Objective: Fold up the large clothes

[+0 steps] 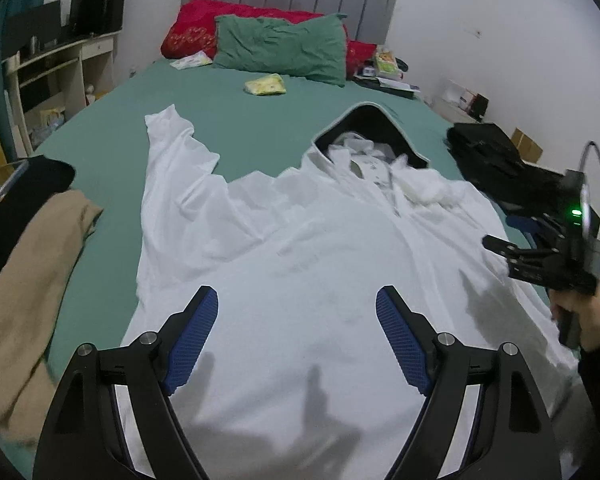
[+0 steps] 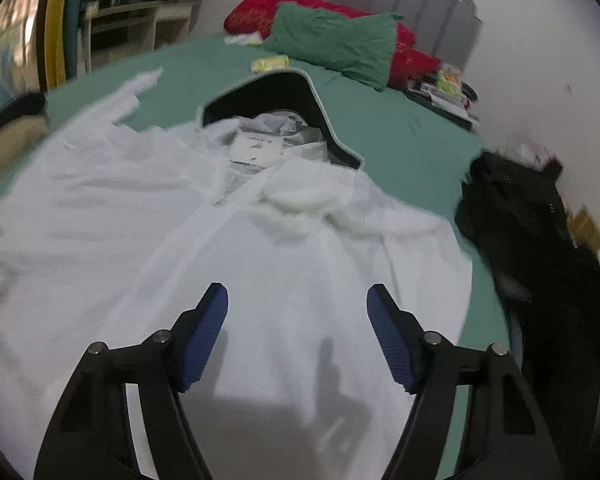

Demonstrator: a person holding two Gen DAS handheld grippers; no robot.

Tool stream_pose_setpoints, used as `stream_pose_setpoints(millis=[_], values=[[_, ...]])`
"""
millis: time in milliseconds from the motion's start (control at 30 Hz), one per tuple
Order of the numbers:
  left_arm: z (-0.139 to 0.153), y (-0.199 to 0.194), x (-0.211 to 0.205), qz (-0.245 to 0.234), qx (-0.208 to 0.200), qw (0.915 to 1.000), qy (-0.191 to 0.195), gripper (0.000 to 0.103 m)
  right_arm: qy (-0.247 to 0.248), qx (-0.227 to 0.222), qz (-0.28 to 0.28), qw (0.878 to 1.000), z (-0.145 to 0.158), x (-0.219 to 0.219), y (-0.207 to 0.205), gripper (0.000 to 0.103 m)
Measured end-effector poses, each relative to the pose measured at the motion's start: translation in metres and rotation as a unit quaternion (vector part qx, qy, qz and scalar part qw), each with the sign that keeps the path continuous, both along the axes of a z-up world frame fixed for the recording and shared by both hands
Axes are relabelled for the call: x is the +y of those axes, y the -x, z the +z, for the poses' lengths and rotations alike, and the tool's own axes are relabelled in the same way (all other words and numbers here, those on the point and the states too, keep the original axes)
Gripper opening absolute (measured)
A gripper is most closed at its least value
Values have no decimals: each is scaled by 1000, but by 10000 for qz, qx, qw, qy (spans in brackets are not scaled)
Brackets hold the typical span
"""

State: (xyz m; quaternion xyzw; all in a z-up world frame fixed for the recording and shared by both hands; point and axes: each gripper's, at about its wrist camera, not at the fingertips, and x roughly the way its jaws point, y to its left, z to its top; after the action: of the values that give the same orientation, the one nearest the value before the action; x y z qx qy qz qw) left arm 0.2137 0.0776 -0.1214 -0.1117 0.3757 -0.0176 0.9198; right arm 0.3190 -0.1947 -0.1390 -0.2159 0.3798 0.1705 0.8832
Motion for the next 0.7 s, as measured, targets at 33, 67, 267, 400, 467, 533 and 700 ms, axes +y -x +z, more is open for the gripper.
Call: stream_pose_setpoints(millis=[33,67,267,400,467,533,700], values=[[-3,-9,5,30,4,10000,-54,84,201,-32,71,9998,-7,7,-17,71],[-6,-18,9,82,-14,9999,-88,84,331,-58,154,9993,-13,13,-33,70],[-27,-60,34,333,128,9993,-148,84,1000,-117,472,9938,-43,46,-89,63],[-32,-61,44,347,160,9992,-119,84,772,-128,468,9958,-42,56,-108,2],[-31,-54,49,349,182,9992,-61,84,422,-398,381,9976,-23,63,-104,2],[-25,-49,53,356,96,9993,1,84,37,-607,423,9973,4,75,-91,2],[0,-41,66,521,-87,9986,-97,84,-525,-762,1023,9904,61,138,-38,2]])
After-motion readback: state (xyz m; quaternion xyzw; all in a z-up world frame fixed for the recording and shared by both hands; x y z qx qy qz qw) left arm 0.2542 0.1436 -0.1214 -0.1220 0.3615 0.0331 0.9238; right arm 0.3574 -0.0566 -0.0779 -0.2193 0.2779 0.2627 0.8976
